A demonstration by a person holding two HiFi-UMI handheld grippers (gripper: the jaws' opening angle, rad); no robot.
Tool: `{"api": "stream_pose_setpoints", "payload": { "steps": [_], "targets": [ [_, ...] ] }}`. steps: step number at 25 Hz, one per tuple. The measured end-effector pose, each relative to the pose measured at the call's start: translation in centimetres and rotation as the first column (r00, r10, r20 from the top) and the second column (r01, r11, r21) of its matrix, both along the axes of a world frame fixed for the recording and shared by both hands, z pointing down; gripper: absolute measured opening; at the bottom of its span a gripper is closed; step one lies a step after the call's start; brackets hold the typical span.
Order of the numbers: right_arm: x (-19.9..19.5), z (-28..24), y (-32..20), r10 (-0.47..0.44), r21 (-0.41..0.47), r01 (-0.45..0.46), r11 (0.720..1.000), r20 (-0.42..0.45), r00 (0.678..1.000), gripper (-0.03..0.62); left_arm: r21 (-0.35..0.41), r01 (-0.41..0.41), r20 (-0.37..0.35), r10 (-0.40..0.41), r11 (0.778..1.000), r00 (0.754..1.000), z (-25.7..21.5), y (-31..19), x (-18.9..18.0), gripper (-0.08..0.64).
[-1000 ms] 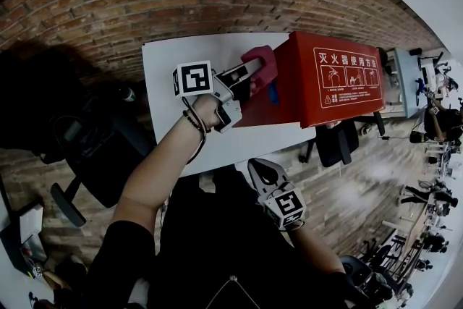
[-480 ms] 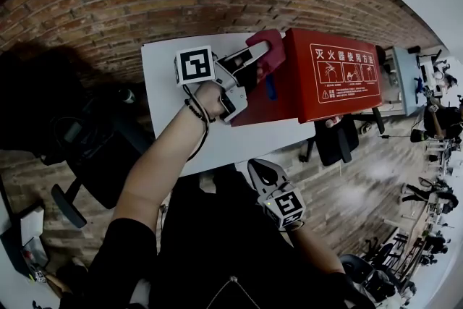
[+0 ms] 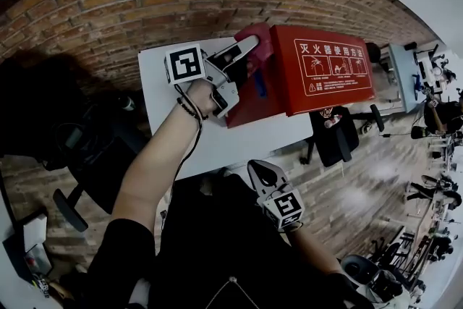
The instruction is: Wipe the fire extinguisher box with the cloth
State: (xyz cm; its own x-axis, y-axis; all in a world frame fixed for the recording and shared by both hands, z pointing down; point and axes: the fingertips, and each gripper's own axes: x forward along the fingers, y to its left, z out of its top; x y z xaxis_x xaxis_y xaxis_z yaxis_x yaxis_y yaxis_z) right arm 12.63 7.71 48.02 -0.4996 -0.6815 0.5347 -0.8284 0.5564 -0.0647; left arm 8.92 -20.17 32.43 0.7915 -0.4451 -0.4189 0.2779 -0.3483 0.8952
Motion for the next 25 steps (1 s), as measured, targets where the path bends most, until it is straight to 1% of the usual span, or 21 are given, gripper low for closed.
{"api": "stream_pose_setpoints", "payload": {
  "steps": [1,2,3,5,6,7,8,10,13,14,16,19,22,23,25],
  "targets": [
    [0.3,-0.2,-0.1,0.0,0.011,0.0,1.0,0.003,1.0,0.018,0.027,0.037,0.053,-0.039,0.999,0.998,0.2,0.0,-0.3,0.106],
    [0.6,-0.5,-0.2,0.0,0.023,0.0,1.0,0.006,1.0,0.018,0.06,0.08,0.118,-0.087,0.995,0.989,0.4,-0.1,-0.7,0.106],
    [0.9,-0.7,-0.4,0.0,0.036,0.0,0.999,0.007,1.0,0.018,0.098,0.123,0.181,-0.139,0.988,0.973,0.5,0.0,-1.2,0.106],
    [1.7,-1.3,-0.7,-0.001,0.062,0.0,0.998,0.01,1.0,0.018,0.18,0.198,0.288,-0.244,0.964,0.926,0.5,0.5,-2.2,0.106],
    [2.1,-1.7,-0.9,0.0,0.076,-0.001,0.997,0.014,1.0,0.018,0.225,0.23,0.333,-0.296,0.947,0.895,0.3,0.9,-2.7,0.106],
    [2.6,-2.1,-1.1,0.0,0.089,-0.002,0.996,0.021,1.0,0.018,0.274,0.256,0.376,-0.349,0.927,0.859,0.1,1.4,-3.3,0.106],
    [3.0,-2.6,-1.3,0.001,0.103,-0.005,0.995,0.031,1.0,0.018,0.326,0.278,0.416,-0.401,0.904,0.816,-0.3,2.1,-3.8,0.106],
    [4.1,-3.8,-1.7,0.001,0.136,-0.008,0.991,0.053,0.999,0.018,0.431,0.303,0.478,-0.5,0.85,0.722,-1.2,3.8,-4.7,0.106],
    [6.2,-6.1,-2.0,-0.001,0.185,-0.017,0.983,0.094,0.996,0.018,0.577,0.299,0.521,-0.624,0.76,0.583,-2.7,7.4,-5.3,0.106],
    [7.0,-6.8,-2.0,0.002,0.195,-0.024,0.98,0.112,0.994,0.018,0.618,0.287,0.527,-0.656,0.732,0.54,-3.1,8.8,-5.2,0.106],
    [8.8,-7.8,-1.8,0.007,0.217,-0.04,0.975,0.151,0.989,0.018,0.679,0.26,0.535,-0.705,0.686,0.466,-3.7,11.8,-4.9,0.106],
    [11.3,-9.1,-1.4,0.002,0.245,-0.052,0.968,0.199,0.98,0.018,0.741,0.223,0.537,-0.758,0.633,0.369,-4.4,16.4,-4.3,0.106],
    [13.6,-10.6,-0.6,-0.008,0.275,-0.061,0.96,0.245,0.969,0.018,0.797,0.164,0.529,-0.803,0.581,0.274,-4.5,21.4,-2.9,0.106],
    [14.4,-11.1,-0.2,-0.013,0.283,-0.063,0.957,0.257,0.966,0.018,0.811,0.144,0.525,-0.815,0.566,0.247,-4.6,22.9,-2.3,0.106],
    [15.8,-12.1,0.4,-0.025,0.303,-0.062,0.951,0.275,0.961,0.018,0.832,0.112,0.517,-0.832,0.544,0.203,-4.6,25.8,-1.1,0.106]
  ]
}}
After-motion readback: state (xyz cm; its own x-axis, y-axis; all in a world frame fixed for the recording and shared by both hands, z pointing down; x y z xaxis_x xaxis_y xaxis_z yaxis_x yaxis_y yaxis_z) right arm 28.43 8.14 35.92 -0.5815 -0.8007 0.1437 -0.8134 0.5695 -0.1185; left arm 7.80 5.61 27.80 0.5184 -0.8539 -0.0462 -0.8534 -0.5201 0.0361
